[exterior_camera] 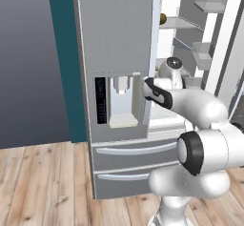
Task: Gather the potato and avocado from the fridge and place them on a tray on the dining counter. Then gather the fishs from the fridge and place them on the other tray.
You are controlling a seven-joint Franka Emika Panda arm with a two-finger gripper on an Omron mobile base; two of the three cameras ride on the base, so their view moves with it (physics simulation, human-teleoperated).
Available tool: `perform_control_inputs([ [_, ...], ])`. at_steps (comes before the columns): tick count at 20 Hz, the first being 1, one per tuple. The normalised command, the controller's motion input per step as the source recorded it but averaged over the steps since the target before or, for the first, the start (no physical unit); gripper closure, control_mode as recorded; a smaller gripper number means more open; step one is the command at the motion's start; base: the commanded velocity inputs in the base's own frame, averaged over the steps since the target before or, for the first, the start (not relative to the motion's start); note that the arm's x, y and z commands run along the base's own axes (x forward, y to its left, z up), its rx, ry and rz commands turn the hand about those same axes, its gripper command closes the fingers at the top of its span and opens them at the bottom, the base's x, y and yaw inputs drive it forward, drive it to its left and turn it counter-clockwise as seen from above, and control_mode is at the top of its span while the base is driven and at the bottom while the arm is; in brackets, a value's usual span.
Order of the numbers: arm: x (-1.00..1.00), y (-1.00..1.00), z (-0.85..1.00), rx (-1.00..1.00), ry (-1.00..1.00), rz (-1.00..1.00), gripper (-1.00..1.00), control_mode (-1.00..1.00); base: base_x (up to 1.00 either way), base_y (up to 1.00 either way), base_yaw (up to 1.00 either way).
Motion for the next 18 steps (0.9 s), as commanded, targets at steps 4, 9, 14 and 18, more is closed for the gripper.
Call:
perform_control_inputs([
  [4, 0.26, -0.26, 0.04, 0.00, 0.00, 0.00, -1.00, -1.00, 0.00, 0.00, 0.00],
  [9, 0.33, -0.02, 0.10, 0.00, -0.05, 0.00, -1.00, -1.00, 0.00, 0.00, 0.00],
  [14, 0.34, 0.00, 0.12, 0.00, -0.08, 0.00, -1.00, -1.00, 0.00, 0.00, 0.00],
  [18, 0.34, 0.00, 0.09, 0.00, -0.05, 0.00, -1.00, -1.00, 0.00, 0.00, 0.00],
])
